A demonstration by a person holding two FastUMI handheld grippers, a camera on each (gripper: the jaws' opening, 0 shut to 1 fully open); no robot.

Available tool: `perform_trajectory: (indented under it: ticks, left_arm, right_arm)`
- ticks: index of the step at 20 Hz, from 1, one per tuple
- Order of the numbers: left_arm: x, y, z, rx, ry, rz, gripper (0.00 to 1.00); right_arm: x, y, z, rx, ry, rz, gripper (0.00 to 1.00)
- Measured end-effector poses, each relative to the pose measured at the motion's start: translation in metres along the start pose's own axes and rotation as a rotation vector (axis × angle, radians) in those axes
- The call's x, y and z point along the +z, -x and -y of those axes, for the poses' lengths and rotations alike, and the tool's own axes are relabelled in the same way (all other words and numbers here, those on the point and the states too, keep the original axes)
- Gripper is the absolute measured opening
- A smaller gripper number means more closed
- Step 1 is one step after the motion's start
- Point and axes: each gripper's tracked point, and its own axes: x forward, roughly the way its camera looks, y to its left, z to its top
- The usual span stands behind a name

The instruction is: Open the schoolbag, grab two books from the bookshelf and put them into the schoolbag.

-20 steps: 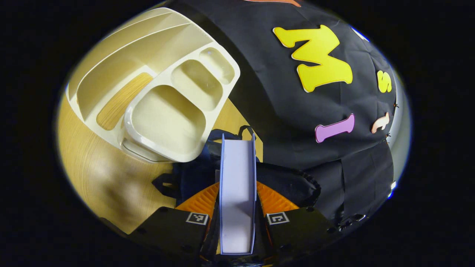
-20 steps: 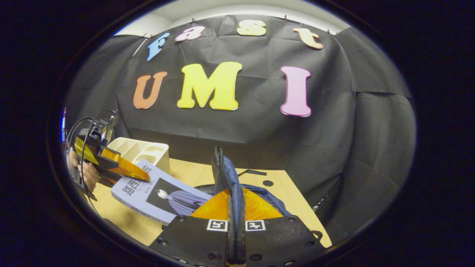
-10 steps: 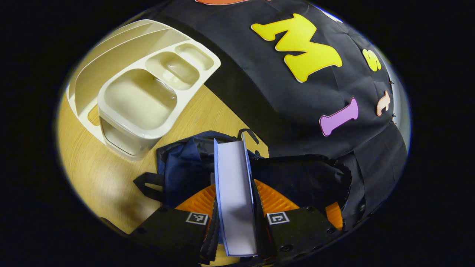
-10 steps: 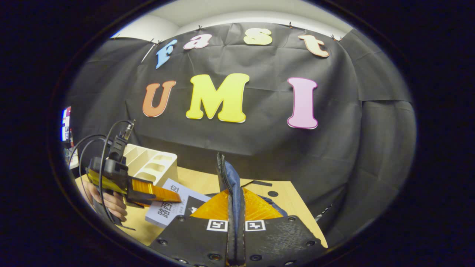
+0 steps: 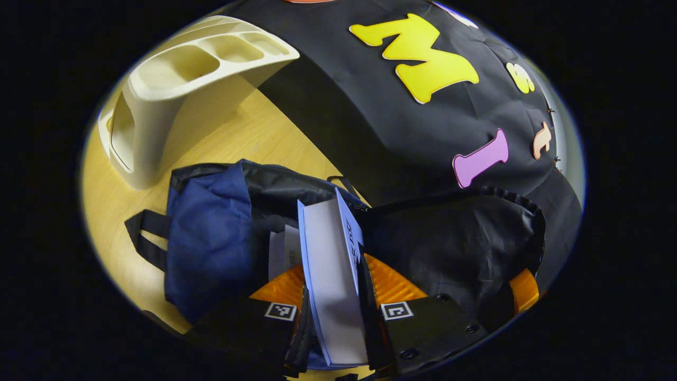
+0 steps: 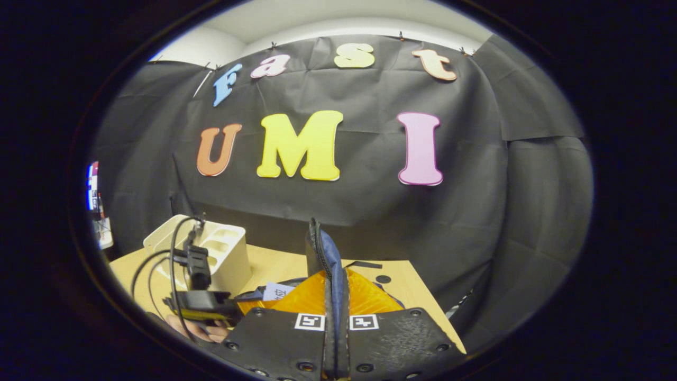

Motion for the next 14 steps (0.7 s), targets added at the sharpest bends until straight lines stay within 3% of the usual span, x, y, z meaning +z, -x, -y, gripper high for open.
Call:
perform_trajectory:
  ticks: [3,8,10,14]
  left_arm:
    - [-0.010,-0.017,0.001,0.003,-0.027,0.013,0.45]
    - [-0.010,-0.031,-0.024,0.096,-0.088,0.022,0.49]
    - [-0.008,-0.032,-0.026,0.101,-0.079,0.017,0.58]
    - [-0.005,-0.030,-0.030,0.177,-0.228,-0.003,0.72]
  right_arm:
    - [-0.001,0.002,-0.001,0.012,-0.003,0.008,0.02]
    - [-0.011,-0.002,0.002,0.025,-0.024,-0.012,0.02]
    - [-0.017,-0.004,0.006,0.019,-0.032,-0.026,0.02]
    - [-0.021,-0.005,0.009,0.015,-0.041,-0.033,0.02]
